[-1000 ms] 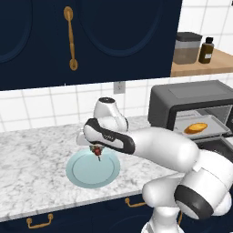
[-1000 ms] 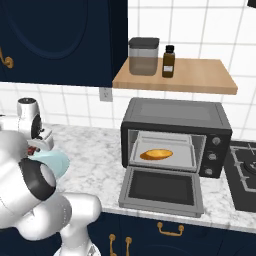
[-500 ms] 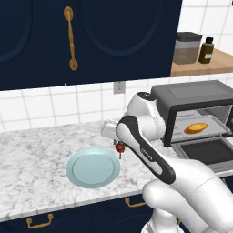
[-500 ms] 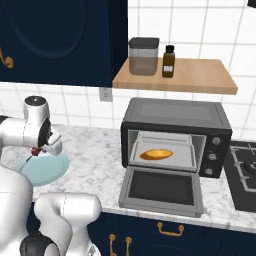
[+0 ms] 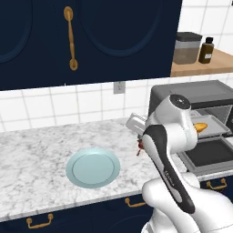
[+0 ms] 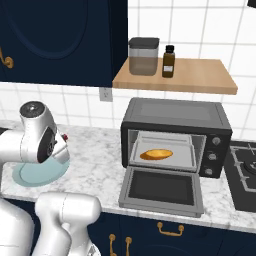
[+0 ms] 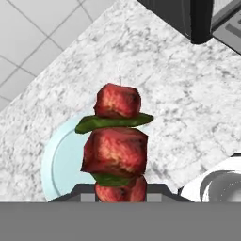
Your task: Pick up the kebab skewer and baguette bread, and place them inside the toaster oven. Close the toaster oven door and start by setting the timer.
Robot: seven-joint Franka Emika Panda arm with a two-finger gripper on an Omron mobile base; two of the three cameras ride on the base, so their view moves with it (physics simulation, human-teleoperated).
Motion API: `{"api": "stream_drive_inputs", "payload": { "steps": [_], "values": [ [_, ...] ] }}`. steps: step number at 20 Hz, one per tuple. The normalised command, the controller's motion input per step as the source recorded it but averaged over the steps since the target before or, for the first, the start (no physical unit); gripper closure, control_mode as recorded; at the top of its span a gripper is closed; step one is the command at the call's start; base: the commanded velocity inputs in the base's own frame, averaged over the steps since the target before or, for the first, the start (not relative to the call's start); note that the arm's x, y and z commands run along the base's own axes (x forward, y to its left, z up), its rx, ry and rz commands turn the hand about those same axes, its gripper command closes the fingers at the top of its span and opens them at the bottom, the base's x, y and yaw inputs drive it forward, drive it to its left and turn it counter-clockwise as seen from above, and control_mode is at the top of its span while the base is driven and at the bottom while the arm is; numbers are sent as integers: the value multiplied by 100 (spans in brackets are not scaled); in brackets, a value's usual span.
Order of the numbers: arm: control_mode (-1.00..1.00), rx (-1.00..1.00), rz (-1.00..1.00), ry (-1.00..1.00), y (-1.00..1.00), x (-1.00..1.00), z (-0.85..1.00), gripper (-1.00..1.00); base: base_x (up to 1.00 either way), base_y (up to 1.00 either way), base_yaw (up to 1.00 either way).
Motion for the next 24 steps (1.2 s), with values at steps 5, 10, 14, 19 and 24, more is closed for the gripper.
{"api": "stream_drive_inputs", "payload": {
  "steps": [5,10,14,19,24],
  "values": [
    [-100,5,-34,-4,-72,-38,62,100,0,0,0],
    [-100,7,-27,-6,-81,-43,60,100,0,0,0],
    [-100,7,-20,-4,-88,-43,43,100,0,0,0],
    [-100,6,-17,-4,-93,-9,27,100,0,0,0],
    [-100,4,-13,-9,-93,-1,5,100,0,0,0]
  ]
}}
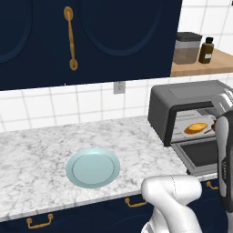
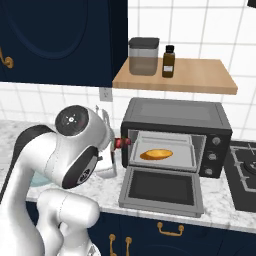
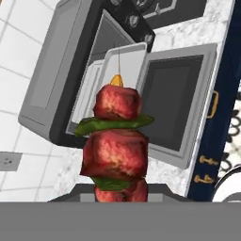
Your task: Pick up the kebab skewer and baguette bread, and place them inside the toaster oven. Close the toaster oven door and start by setting the timer.
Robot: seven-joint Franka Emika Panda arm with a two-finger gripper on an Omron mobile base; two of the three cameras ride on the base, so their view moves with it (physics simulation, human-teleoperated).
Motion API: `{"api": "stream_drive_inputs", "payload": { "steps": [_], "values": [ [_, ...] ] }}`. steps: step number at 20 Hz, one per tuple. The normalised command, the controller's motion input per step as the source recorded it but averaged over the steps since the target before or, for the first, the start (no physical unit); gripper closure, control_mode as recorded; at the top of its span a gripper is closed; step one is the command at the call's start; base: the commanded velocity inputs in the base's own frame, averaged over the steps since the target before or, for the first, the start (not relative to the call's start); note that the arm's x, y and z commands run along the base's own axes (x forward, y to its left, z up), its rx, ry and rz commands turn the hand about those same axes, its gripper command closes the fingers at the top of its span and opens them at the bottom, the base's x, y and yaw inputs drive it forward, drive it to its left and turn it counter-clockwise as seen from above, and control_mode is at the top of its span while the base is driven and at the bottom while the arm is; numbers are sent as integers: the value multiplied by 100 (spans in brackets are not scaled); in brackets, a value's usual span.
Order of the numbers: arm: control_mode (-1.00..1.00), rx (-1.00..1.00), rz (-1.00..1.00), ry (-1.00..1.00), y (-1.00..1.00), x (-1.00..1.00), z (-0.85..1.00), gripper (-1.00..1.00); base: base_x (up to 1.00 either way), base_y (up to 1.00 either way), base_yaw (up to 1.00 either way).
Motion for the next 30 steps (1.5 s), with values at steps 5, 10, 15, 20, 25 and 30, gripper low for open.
{"api": "stream_drive_inputs", "payload": {
  "steps": [5,10,15,20,25,30],
  "values": [
    [-100,3,-9,-23,-72,-1,-12,100,0,0,0],
    [-100,9,0,-25,-45,17,-8,100,0,0,0],
    [-100,2,0,-17,-17,52,-1,100,0,0,0],
    [-100,3,0,1,-31,60,-19,100,0,0,0],
    [-100,4,0,11,-42,31,-32,100,0,0,0],
    [-100,2,2,12,-27,41,-38,100,0,0,0]
  ]
}}
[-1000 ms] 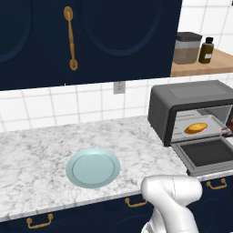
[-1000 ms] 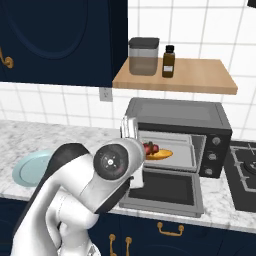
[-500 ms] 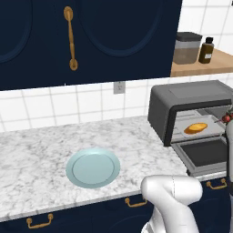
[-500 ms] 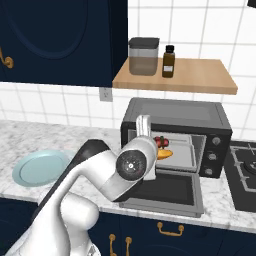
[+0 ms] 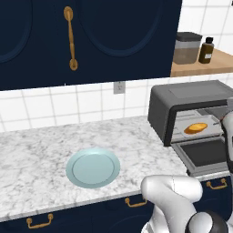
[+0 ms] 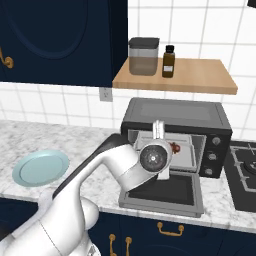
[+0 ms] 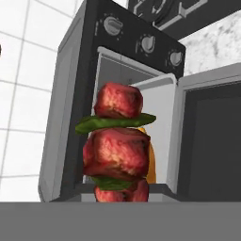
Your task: Pick up the kebab skewer and baguette bread, and place them inside the toaster oven. Close the toaster oven door and start by setting the timer.
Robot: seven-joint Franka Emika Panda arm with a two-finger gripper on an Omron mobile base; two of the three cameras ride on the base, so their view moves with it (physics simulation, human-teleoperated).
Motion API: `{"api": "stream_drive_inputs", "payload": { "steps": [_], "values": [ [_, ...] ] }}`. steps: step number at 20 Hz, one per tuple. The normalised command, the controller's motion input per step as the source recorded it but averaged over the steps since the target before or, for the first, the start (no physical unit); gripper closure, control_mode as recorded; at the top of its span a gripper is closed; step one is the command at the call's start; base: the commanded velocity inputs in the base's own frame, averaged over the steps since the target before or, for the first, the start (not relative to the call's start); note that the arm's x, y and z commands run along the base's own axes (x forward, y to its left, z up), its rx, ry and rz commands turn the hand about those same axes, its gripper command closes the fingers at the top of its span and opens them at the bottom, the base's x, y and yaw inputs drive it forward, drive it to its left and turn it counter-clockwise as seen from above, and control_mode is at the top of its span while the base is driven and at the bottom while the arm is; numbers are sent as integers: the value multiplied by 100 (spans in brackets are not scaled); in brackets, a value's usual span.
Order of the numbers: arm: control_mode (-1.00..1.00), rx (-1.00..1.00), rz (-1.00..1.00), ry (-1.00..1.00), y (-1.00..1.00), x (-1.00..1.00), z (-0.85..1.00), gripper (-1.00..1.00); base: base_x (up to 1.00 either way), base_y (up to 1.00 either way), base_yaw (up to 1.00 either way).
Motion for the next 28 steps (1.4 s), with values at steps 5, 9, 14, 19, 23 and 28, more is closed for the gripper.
{"api": "stream_drive_inputs", "payload": {
  "steps": [5,9,14,19,23,28],
  "values": [
    [-100,2,1,9,-13,50,-33,100,0,0,0],
    [-100,2,0,7,-14,47,-23,100,0,0,0],
    [-100,1,1,6,-16,40,-32,100,0,0,0],
    [-100,0,2,5,-15,43,-23,100,0,0,0],
    [-100,0,2,4,-1,37,-23,100,0,0,0],
    [-100,0,2,4,0,30,-23,100,0,0,0]
  ]
}}
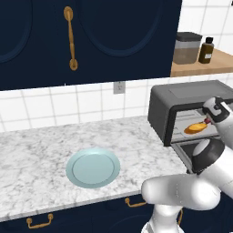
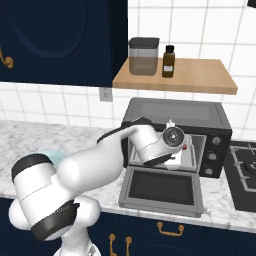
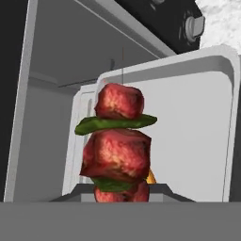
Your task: Pick up the kebab skewer and baguette bread, and place them inside the toaster oven. Close the toaster oven door and start by setting the timer.
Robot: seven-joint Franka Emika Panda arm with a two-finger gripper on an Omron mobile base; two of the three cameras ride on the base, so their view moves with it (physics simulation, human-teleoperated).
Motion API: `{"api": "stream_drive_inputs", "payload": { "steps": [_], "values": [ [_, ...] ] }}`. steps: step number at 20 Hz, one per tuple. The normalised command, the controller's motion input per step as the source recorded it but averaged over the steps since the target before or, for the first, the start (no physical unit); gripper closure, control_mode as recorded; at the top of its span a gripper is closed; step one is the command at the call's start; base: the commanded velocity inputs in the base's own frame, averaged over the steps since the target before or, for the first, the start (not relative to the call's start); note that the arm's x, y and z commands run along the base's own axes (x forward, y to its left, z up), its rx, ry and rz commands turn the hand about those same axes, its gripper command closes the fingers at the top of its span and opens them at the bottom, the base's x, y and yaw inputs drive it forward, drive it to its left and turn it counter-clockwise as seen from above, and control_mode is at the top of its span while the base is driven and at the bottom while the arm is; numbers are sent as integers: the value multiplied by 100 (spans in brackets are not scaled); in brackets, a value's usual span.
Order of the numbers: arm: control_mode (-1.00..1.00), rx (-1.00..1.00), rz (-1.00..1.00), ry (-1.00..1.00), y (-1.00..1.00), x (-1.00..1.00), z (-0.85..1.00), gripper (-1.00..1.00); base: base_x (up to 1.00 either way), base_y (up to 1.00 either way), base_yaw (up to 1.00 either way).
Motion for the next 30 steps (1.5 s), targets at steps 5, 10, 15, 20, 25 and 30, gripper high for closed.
{"api": "stream_drive_inputs", "payload": {
  "steps": [5,10,15,20,25,30],
  "values": [
    [-100,0,1,1,0,29,-13,100,0,0,0],
    [-100,0,0,0,0,26,-19,-100,0,0,0],
    [-100,0,0,2,0,10,-2,-100,0,0,0],
    [-100,0,0,0,0,1,0,-100,0,0,0],
    [-100,0,0,0,0,23,5,-100,0,0,0],
    [-100,0,4,-3,0,18,33,-100,0,0,0]
  ]
}}
